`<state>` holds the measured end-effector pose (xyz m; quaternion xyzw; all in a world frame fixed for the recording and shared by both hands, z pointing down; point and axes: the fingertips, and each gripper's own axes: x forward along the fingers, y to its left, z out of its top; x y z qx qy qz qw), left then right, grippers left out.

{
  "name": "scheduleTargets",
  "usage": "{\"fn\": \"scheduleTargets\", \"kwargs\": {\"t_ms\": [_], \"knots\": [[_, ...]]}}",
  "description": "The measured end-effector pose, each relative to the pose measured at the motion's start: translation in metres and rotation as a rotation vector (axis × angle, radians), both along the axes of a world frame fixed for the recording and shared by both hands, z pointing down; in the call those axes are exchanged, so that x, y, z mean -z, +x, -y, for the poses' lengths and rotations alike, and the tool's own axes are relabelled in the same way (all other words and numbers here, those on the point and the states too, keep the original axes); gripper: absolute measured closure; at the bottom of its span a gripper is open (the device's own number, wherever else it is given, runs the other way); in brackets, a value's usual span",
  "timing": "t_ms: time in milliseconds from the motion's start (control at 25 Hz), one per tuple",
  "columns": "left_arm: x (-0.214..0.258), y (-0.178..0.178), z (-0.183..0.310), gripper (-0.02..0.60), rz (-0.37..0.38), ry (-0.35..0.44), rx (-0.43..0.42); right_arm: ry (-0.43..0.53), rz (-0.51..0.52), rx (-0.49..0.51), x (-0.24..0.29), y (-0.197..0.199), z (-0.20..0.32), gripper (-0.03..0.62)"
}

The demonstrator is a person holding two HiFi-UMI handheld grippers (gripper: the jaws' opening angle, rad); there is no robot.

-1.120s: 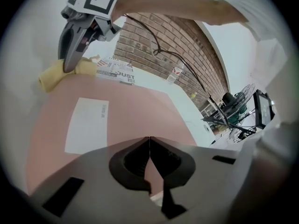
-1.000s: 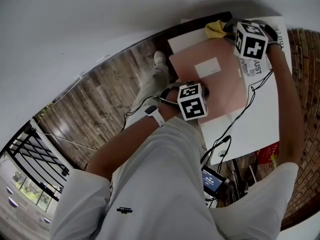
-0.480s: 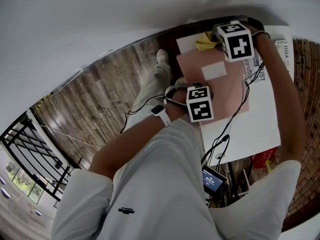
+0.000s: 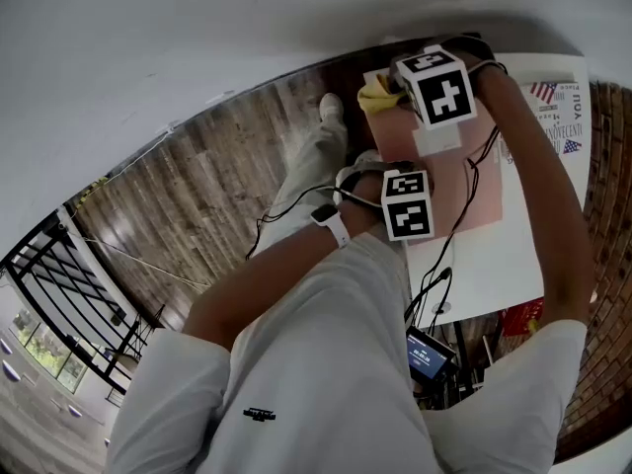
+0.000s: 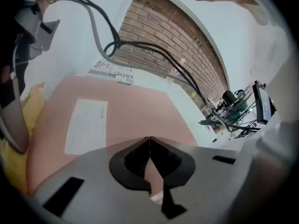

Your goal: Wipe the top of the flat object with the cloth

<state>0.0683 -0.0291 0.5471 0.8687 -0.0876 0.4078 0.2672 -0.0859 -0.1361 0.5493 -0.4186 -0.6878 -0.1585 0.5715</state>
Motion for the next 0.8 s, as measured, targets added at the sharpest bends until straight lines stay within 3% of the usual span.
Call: {"fn": "scheduleTargets", "kwargs": {"t_ms": [280, 520, 800], "knots": [[0.006, -0.004, -0.001, 0.565, -0.043, 0.013, 0.027, -0.138, 0.197, -0.140, 0.038, -0.039, -0.034, 0.537], [0.014, -0.009, -0.002, 0.565, -0.049, 0.069, 0.054, -0.138, 0.364, -0.270, 0.089, -0.039, -0.030, 0.537], [0.049, -0.019, 0.001, 0.565, -0.102, 0.114, 0.178, -0.126, 0.532, -0.459, 0.136, -0.016, -0.039, 0.537]]}}
